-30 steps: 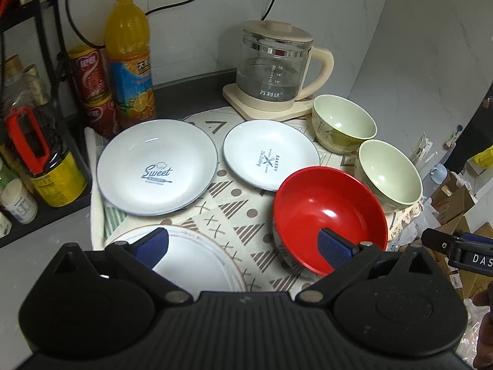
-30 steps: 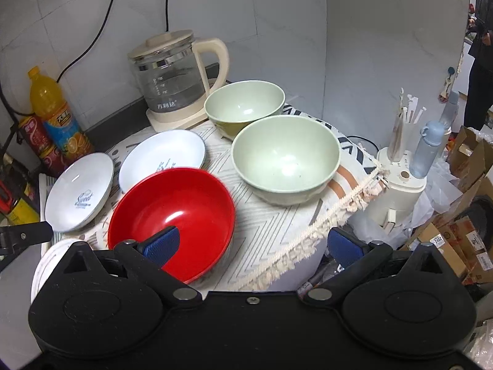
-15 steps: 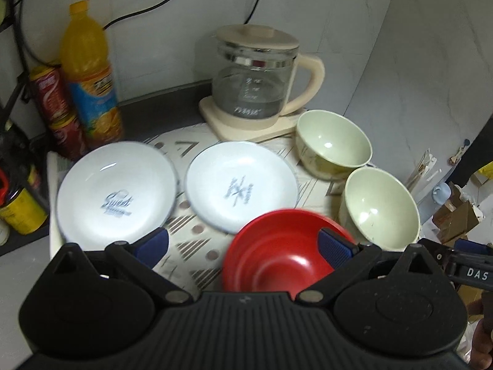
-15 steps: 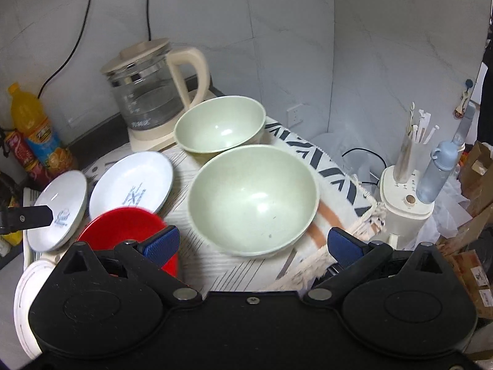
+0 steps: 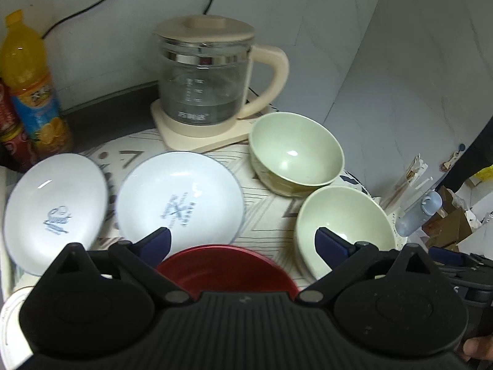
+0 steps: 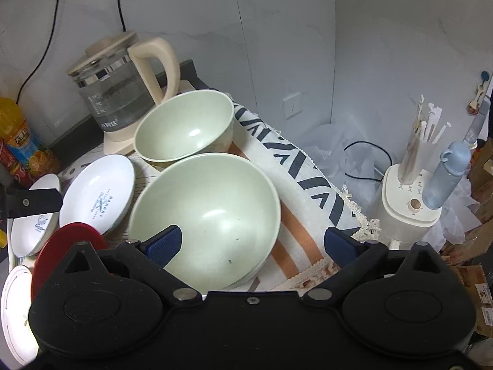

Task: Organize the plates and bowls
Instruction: 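Move both grippers forward toward the large pale green bowl, then close both grippers on the rim of the large pale green bowl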

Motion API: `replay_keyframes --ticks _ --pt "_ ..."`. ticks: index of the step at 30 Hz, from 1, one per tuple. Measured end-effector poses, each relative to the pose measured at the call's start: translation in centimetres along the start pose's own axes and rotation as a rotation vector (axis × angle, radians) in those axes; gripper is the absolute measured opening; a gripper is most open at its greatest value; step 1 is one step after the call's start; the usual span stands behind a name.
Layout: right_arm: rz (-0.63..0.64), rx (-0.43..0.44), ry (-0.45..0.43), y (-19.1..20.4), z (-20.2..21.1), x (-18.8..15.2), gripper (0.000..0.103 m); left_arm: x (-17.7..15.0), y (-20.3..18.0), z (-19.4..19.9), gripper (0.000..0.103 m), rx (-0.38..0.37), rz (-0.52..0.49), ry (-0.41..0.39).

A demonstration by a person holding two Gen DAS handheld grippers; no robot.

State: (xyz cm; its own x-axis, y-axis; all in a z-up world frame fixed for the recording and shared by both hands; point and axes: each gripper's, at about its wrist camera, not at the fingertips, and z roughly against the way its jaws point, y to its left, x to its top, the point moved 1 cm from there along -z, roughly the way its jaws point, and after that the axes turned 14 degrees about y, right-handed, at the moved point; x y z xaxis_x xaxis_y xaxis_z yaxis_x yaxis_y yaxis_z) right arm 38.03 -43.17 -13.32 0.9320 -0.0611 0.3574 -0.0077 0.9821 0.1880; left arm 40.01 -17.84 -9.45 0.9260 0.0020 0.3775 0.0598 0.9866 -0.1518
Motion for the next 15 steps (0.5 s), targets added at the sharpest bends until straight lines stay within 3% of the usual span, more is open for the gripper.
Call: replay_keyframes --ticks 7,15 --pt "0.030 0.023 0.040 -1.3 -1.8 0.8 0.089 1.1 -2.9 -2.8 0.092 0.018 -0.024 0.043" --pt "-0.028 0.055 0.096 -3.2 -3.8 1.5 0.089 2.0 -4.8 -5.9 0.084 0.032 -0.035 0.140"
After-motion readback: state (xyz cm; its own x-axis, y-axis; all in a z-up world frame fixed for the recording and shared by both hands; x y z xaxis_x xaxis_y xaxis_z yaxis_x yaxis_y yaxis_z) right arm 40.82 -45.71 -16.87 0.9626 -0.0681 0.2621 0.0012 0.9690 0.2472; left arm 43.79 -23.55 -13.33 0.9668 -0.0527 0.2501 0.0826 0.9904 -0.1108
